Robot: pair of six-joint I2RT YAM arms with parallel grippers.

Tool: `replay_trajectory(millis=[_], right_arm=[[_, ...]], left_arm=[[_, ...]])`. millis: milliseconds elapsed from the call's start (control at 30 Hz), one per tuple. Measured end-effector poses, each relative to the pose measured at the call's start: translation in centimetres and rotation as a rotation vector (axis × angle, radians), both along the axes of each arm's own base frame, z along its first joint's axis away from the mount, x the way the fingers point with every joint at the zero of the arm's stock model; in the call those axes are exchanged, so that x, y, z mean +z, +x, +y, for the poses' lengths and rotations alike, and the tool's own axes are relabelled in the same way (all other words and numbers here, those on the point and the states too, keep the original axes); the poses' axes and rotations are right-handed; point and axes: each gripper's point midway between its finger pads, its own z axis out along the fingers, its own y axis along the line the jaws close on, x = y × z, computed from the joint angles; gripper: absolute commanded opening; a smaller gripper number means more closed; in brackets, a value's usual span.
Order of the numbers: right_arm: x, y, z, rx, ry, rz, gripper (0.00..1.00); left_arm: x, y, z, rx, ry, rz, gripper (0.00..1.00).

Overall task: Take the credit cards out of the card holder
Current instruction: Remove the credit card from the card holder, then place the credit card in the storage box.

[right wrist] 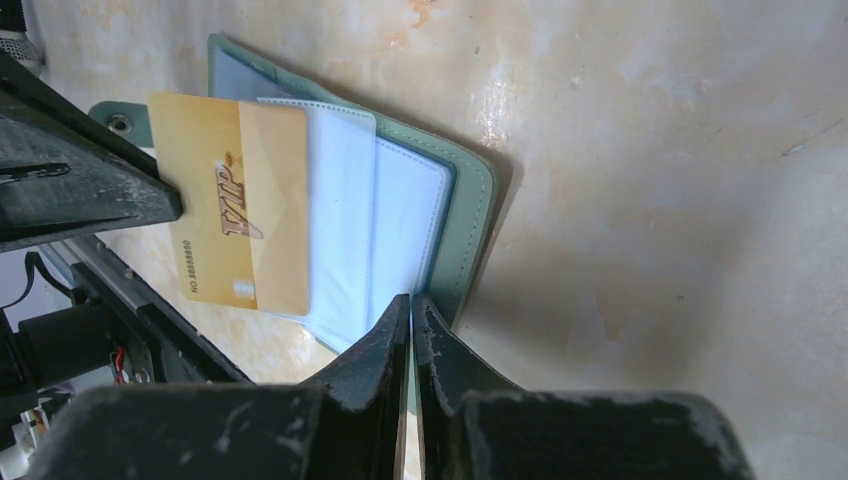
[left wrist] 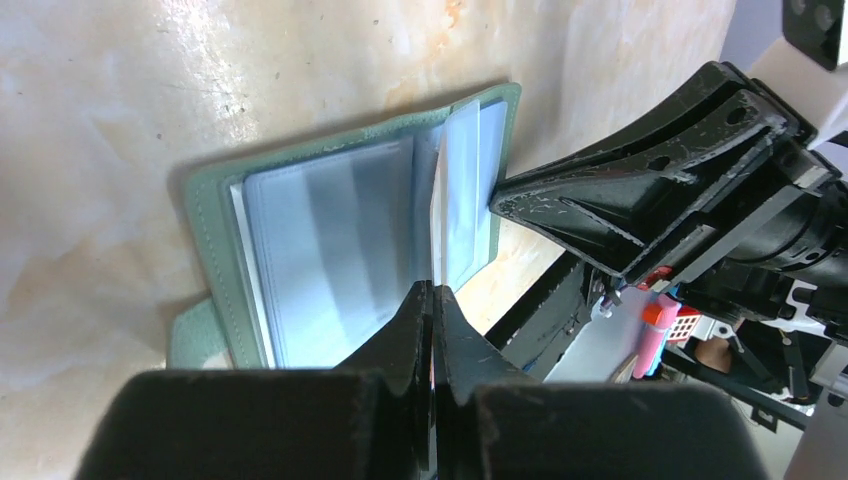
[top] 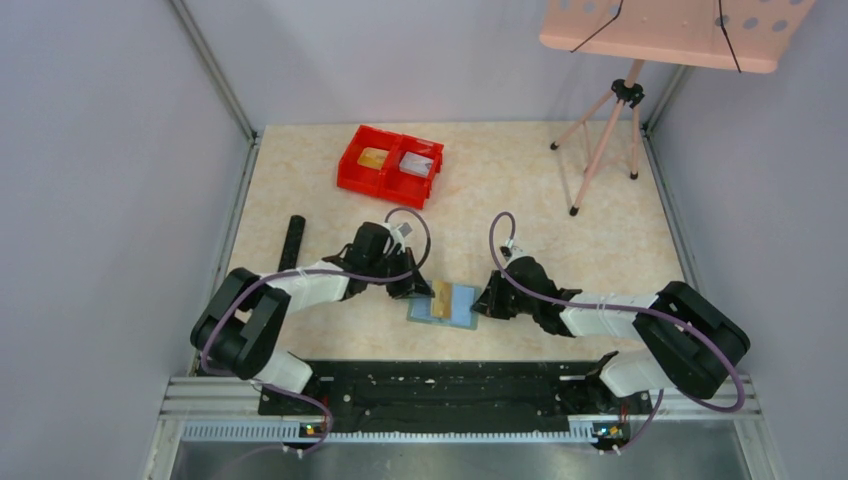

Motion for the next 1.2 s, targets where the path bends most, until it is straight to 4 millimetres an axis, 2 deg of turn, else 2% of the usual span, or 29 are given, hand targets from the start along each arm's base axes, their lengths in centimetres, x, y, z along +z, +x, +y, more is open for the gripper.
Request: replay_trajectory(millis=[267,400,533,633,733,867,1067,1200], right_arm=[[0.2,-0.1,-0.2,0.029,-0.02,-0.025,0.07],[0.6,-0.5,-0.9,0.059,-0.054,-0.049,0.08],[1.4,-0.4,-1.2,0.083,-0.084,-0.076,0.09],[2.2,0.1,-0.9,0.1,-0.094,-0.095,0.13],[3.4,0.3,-0.8,0.121,-0.096,-0.129,0.24],[7.1,0.6,-0.3,0.18,-0.055,-0.237,0.39],[15.5,0.1,1.8,0.363,0.065,-0.474,0.58],[17.7,-1.2,2.1,0.481,0.09,-0.554,0.65]], left_arm=[[1.4,0.0,1.0,0.025,0.019,-0.027,0.0],[3.1,0.5,2.3,0.069,0.068,-0.083,0.0],[5.9,1.6,3.8,0.14,0.13,-0.173,0.0],[7.6,2.1,4.5,0.17,0.148,-0.219,0.0],[8.9,1.8,4.5,0.157,0.137,-0.246,0.0],[10.0,0.2,3.8,0.075,0.077,-0.245,0.0],[12.1,-2.5,2.1,-0.078,-0.066,-0.237,0.0],[13.3,-4.1,1.1,-0.171,-0.17,-0.257,0.0]])
